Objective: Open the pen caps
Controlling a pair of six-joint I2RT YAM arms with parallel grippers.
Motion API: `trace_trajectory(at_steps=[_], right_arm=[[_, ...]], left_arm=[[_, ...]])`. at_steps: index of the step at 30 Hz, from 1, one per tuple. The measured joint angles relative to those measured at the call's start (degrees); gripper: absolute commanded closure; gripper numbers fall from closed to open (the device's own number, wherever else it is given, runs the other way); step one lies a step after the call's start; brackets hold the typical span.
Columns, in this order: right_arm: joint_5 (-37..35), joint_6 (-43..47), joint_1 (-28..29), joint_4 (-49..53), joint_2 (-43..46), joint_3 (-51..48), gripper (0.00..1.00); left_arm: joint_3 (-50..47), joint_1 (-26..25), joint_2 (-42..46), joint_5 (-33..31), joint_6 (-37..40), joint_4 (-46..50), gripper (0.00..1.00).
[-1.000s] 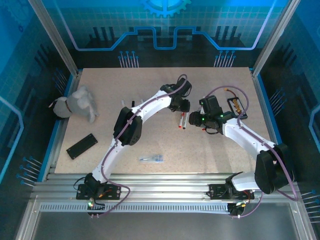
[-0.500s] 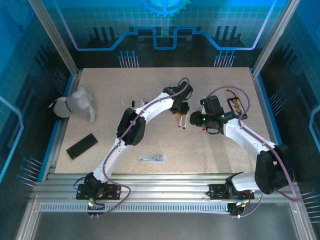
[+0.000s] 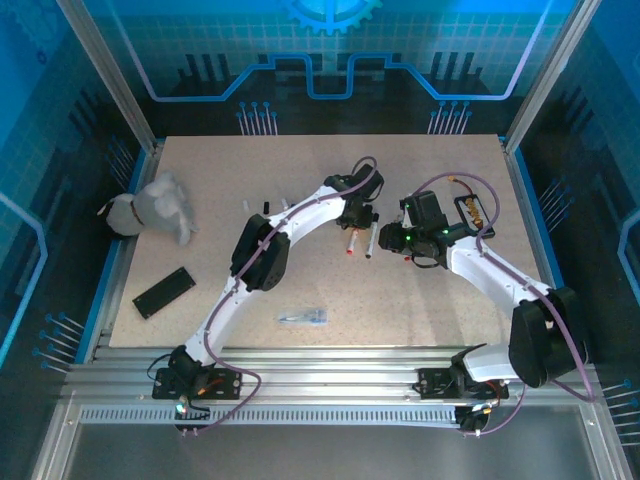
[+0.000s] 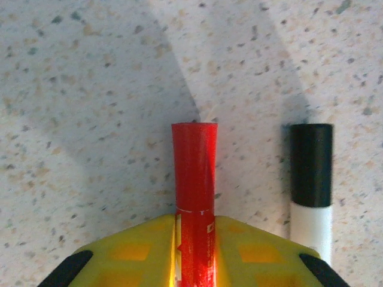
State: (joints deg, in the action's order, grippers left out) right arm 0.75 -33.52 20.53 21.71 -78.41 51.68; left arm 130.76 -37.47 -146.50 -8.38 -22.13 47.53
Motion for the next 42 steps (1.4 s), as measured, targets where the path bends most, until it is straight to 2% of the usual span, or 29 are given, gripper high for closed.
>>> trace_trajectory(at_steps=[6,11,14,24,42], right_arm=[[1.2,-0.4,0.0,-0.4,-1.0,0.0,0.58],[1.5,-0.6,0.0,-0.9,-1.7,0.1,0.58],[1.7,-0.6,0.0,-0.9,-2.3,0.1,0.58],[2.3,-0.6,0.0,-1.2,-3.7,0.1,0.59],[2.8,-0.6,0.0,-2.2,-6.4,1.5,0.60]], left_arm=[[-5.4,1.7,3.1,-0.2,-1.6,-0.5,0.77],[-6.8,2.5,3.7,-0.1,-2.9,-0.7,0.65],[-6.6,2.3,3.7,-0.2,-3.0,-0.7,0.63],[2.6,2.8,-0.9,0.0,-3.0,6.5,0.62],[10.0,3.9,-4.6,1.8,-3.0,10.3,0.62]])
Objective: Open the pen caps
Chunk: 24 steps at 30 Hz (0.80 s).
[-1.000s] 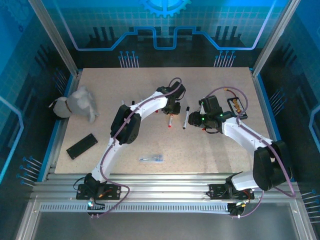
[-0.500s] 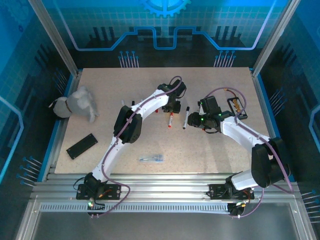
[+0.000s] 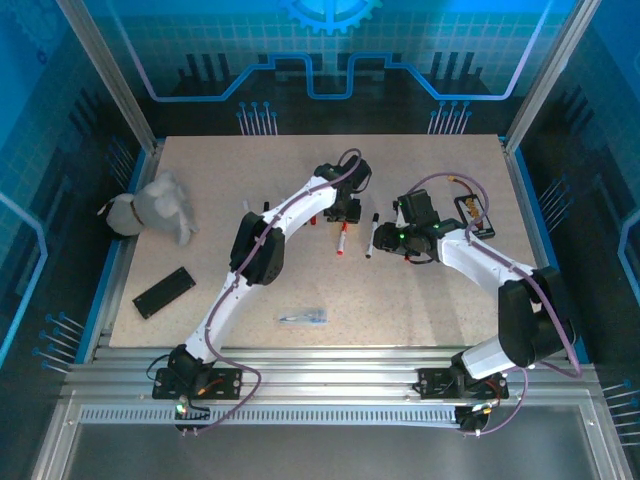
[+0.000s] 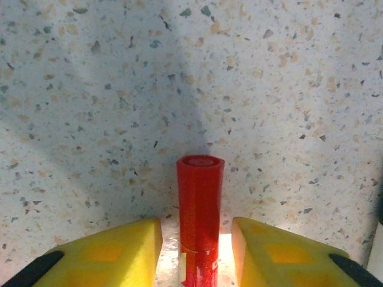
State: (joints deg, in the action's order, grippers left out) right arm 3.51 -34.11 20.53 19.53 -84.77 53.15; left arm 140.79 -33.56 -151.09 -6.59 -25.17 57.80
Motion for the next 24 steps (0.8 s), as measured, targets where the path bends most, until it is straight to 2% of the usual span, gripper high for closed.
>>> trace_trajectory(at_steps=[8,15,18,20,21,24], right_arm=[[0.0,0.0,0.0,-0.3,-0.7,0.0,0.60],[0.5,0.0,0.0,-0.8,-1.9,0.0,0.61],[0.8,0.0,0.0,-1.0,-1.9,0.0,0.61],[1.2,0.0,0.0,-1.2,-1.9,0.0,0.61],[1.5,0.0,0.0,-1.2,-2.0,0.1,0.62],[1.9,0.0,0.0,-1.3,-2.9,1.0,0.63]], left_arm=[[1.4,0.4,-0.9,0.5,-0.4,0.0,0.63],[3.4,0.8,-1.9,0.8,-0.4,1.5,0.73],[4.2,1.0,-2.3,0.8,-0.4,2.3,0.84],[4.6,1.2,-2.4,1.2,-0.5,2.6,0.97],[4.7,1.2,-2.4,1.5,-0.5,2.7,1.00],[5.0,1.4,-2.4,2.2,-0.4,2.8,1.00]])
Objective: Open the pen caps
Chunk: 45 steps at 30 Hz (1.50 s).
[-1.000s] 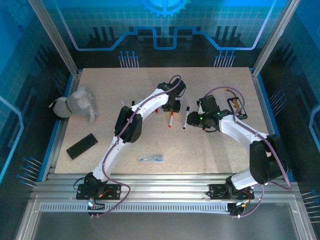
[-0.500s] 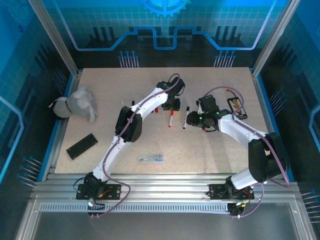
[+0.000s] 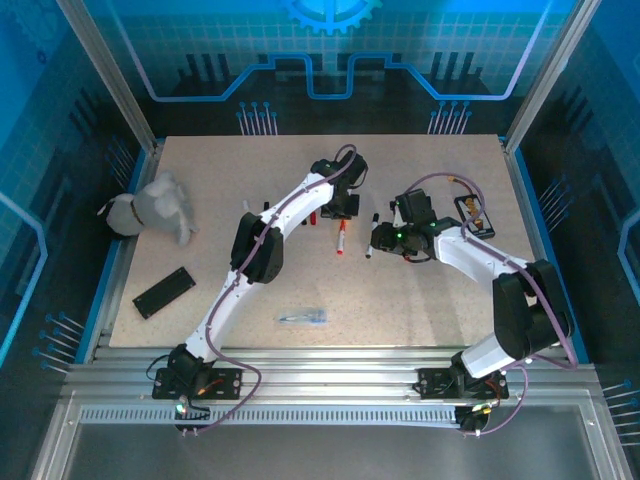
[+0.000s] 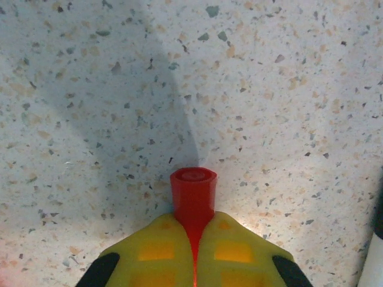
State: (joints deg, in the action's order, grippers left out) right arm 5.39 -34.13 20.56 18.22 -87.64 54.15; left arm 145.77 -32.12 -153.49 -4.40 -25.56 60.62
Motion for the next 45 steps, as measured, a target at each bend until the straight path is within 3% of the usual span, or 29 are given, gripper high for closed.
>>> trace_trajectory(at_steps=[3,6,11,21,34,39,40,42,45], right_arm=[[1.1,-0.2,0.0,-0.5,-1.3,0.9,0.65],[2.7,-0.9,0.2,-1.7,-1.9,0.9,0.65],[7.0,-3.0,0.6,-6.5,-2.2,0.9,0.58],[12.7,-5.8,2.6,-13.6,-6.0,1.0,0.51],[15.0,-7.1,3.3,-16.5,-11.9,4.9,0.52],[15.8,-8.1,4.2,-16.9,-14.8,6.5,0.61],[16.1,-8.3,4.3,-16.9,-15.3,6.8,0.70],[16.4,-8.7,4.3,-17.0,-16.3,7.8,0.97],[16.3,-9.6,4.3,-16.8,-16.9,8.1,1.00]], left_arm=[[-1.0,0.6,0.6,2.2,0.0,-0.5,1.00],[-9.0,1.5,4.9,5.0,-0.5,-5.6,1.00],[-20.6,3.2,12.8,9.4,-1.8,-10.6,1.00],[-28.8,4.1,23.2,16.6,-4.8,-18.4,1.00],[-32.7,4.1,24.0,18.8,-6.1,-21.1,1.00],[-32.8,4.1,24.5,19.3,-6.1,-21.6,1.00],[-32.9,4.1,24.7,19.3,-6.1,-21.7,1.00],[-33.4,4.1,25.0,19.3,-6.1,-22.4,1.00],[-34.1,4.1,25.2,19.3,-6.1,-23.1,1.00]])
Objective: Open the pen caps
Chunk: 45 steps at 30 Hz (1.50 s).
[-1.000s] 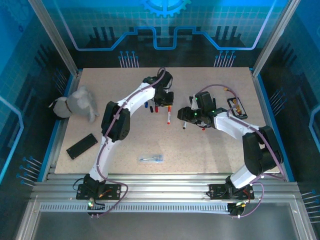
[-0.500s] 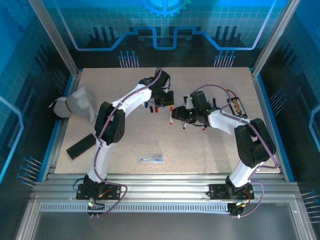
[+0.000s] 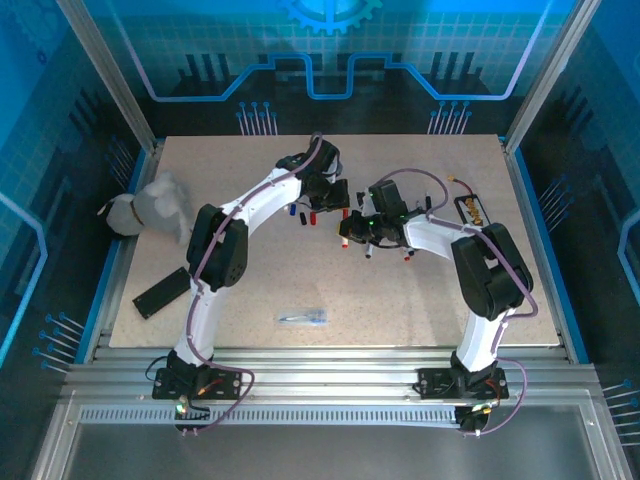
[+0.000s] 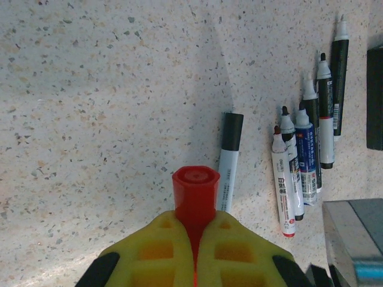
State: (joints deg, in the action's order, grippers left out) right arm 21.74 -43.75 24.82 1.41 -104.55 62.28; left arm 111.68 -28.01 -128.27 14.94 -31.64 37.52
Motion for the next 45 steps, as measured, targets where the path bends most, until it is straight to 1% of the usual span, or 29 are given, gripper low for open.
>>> trace_trajectory(at_steps=[2,4,5,6,7,8,11,17,19,22,23,24,29,32,34,36,37,38,39,40,41,43,45], right_arm=[[0.2,0.0,0.1,0.3,0.0,0.0,1.00],[0.3,0.0,0.2,0.3,0.0,0.0,1.00],[0.4,0.0,0.2,0.2,0.1,0.0,1.00],[0.5,0.0,0.2,0.2,0.2,-0.2,1.00],[0.5,0.2,0.3,0.1,0.6,-0.5,1.00],[0.5,0.3,0.3,0.1,1.1,-1.0,1.00],[0.7,0.3,0.3,0.2,2.6,-2.1,1.00],[1.3,0.3,0.6,0.2,3.6,-2.8,1.00],[1.3,0.4,0.9,0.2,3.7,-3.0,1.00],[1.4,0.5,1.5,0.2,3.7,-3.0,1.00],[1.4,0.5,1.5,0.2,3.7,-3.0,1.00],[1.5,0.5,1.5,0.1,3.7,-3.1,1.00],[1.5,-0.1,1.8,-2.1,3.8,-4.1,1.00],[0.5,-1.1,2.8,-5.4,5.6,-8.0,1.00],[-2.2,-2.4,4.2,-7.1,8.4,-11.8,1.00],[-6.1,-3.8,5.9,-7.7,12.0,-15.3,1.00],[-4.9,-4.1,7.4,-5.4,14.7,-17.6,1.00],[-3.8,-4.2,10.4,-3.6,17.8,-20.2,1.00],[-2.4,-4.3,13.4,-1.6,20.2,-21.9,1.00],[-0.6,-4.3,16.8,0.5,22.6,-23.1,1.00],[0.7,-4.3,18.6,2.4,24.4,-23.3,1.00],[1.3,-4.2,18.8,4.3,26.9,-23.1,1.00],[1.2,-4.2,17.6,5.8,28.3,-22.6,1.00]], left_arm=[[-0.5,0.0,0.3,-0.1,0.0,-0.2,1.00],[-0.7,0.0,0.4,-0.1,0.0,-0.2,0.85],[-0.7,0.0,0.4,-0.1,0.0,-0.2,0.76],[-0.8,0.0,0.4,-0.1,-0.3,-0.3,0.70],[-0.9,0.0,0.5,-0.1,-0.5,-0.3,0.67],[-1.0,0.0,0.5,-0.1,-0.7,-0.3,0.66],[-1.0,0.0,0.5,0.0,-0.9,-0.3,0.66],[-0.9,0.0,0.5,0.0,-1.3,-0.3,0.68],[-0.9,0.0,0.5,0.0,-1.4,-0.3,0.73],[-0.8,0.0,0.5,-0.1,-1.3,-0.2,0.86],[-0.7,0.0,0.5,-0.1,-1.3,0.0,0.95],[-0.6,0.0,0.5,-0.1,-1.2,0.0,1.00],[0.7,0.1,0.0,-0.5,-1.3,1.1,1.00],[4.7,0.0,-2.5,0.2,-1.2,6.1,1.00],[10.9,-0.4,-6.1,1.5,-0.8,13.2,1.00],[20.6,-1.1,-11.3,3.4,0.0,22.6,1.00],[26.0,-1.3,-14.1,1.4,0.0,23.4,1.00],[31.1,-0.8,-16.9,0.1,0.1,20.9,1.00],[34.1,-0.1,-18.6,-1.3,0.0,18.6,1.00],[35.3,1.0,-19.3,-2.4,0.0,16.5,1.00],[35.3,2.1,-19.3,-3.5,0.0,15.6,1.00],[34.7,3.8,-19.2,-4.8,0.0,13.8,1.00],[32.2,5.2,-18.4,-5.9,0.0,12.0,1.00]])
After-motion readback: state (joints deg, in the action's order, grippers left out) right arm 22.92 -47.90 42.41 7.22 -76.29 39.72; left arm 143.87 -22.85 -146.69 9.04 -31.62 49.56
